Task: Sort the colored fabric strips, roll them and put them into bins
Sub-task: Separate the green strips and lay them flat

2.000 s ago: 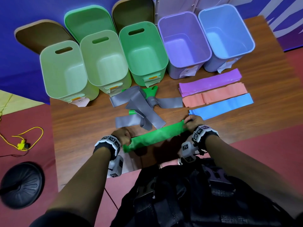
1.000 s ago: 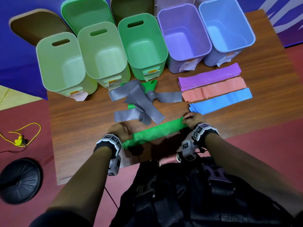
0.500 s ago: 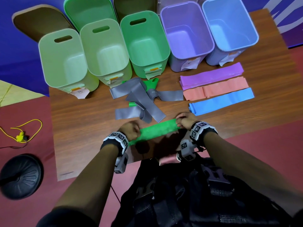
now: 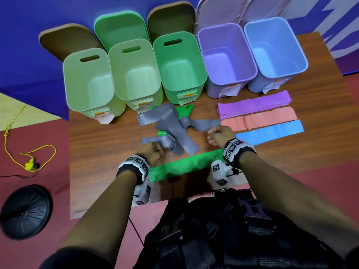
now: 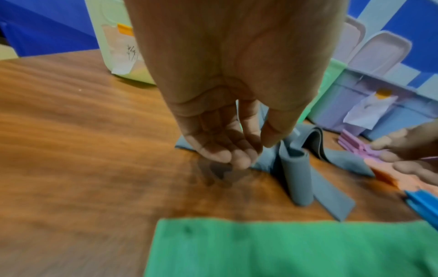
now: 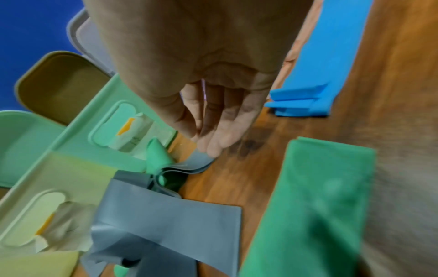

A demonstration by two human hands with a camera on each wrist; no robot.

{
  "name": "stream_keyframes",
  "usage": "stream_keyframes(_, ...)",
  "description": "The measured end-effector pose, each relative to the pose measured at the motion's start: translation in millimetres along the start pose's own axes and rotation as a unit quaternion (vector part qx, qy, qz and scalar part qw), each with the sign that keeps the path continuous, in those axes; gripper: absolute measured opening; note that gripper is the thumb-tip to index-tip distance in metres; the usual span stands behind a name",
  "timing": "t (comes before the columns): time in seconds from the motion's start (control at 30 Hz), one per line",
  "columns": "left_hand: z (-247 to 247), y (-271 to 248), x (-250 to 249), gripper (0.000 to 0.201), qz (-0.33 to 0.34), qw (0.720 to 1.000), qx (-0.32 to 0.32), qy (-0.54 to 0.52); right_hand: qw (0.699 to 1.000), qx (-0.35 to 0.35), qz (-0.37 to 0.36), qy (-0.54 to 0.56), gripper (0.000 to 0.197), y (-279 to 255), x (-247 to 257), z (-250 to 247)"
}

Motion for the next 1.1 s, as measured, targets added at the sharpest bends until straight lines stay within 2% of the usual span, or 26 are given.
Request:
stream_keyframes(0.1,-18,-3,-18,0.016,0.022,0.998,-0.06,0.007,1.0,0.005,-0.028,-0.009,0.018,12,28,8)
stream_keyframes(0.17,-27,0,-29,0.013,0.033,0.997,-0.075,0.004,0.999,0.006,-0.05,-0.02,0.02,17,48,13)
stream_keyframes(0.27,-38,8,-42,0.012,0.043,0.996,-0.083,-0.005,0.995,0.017,-0.083,-0.051,0.026,27,68,22)
stream_keyframes(0.33,-44,12,-51,0.015,0.052,0.995,-0.083,0.001,0.991,0.025,-0.102,-0.086,0.02,33,76,30)
stream_keyframes(0.43,-52,19,-63,0.018,0.064,0.996,-0.068,0.0,0.981,0.041,-0.13,-0.135,0.023,39,88,40)
stream_keyframes(0.57,-57,30,-75,0.013,0.054,0.997,-0.054,-0.02,0.969,0.022,-0.148,-0.198,0.028,49,97,44)
stream_keyframes(0.7,-61,38,-82,0.009,0.049,0.998,-0.034,-0.034,0.963,0.018,-0.155,-0.22,0.028,60,99,50)
stream_keyframes(0.87,-61,50,-83,0.018,0.044,0.998,-0.029,-0.046,0.959,0.059,-0.145,-0.235,0.028,70,98,59)
stream_keyframes(1.1,-61,57,-76,0.018,0.04,0.998,-0.033,-0.047,0.978,0.061,-0.113,-0.164,0.025,74,101,55)
Point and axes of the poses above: each hand's wrist, its own y-axis towards the middle knuckle, its own z-axis out of the palm, x = y × z, the point moved 3 cm from there along y, towards the middle knuckle, and after that the axes turned 10 degrees about -z, right-handed, at the moved point
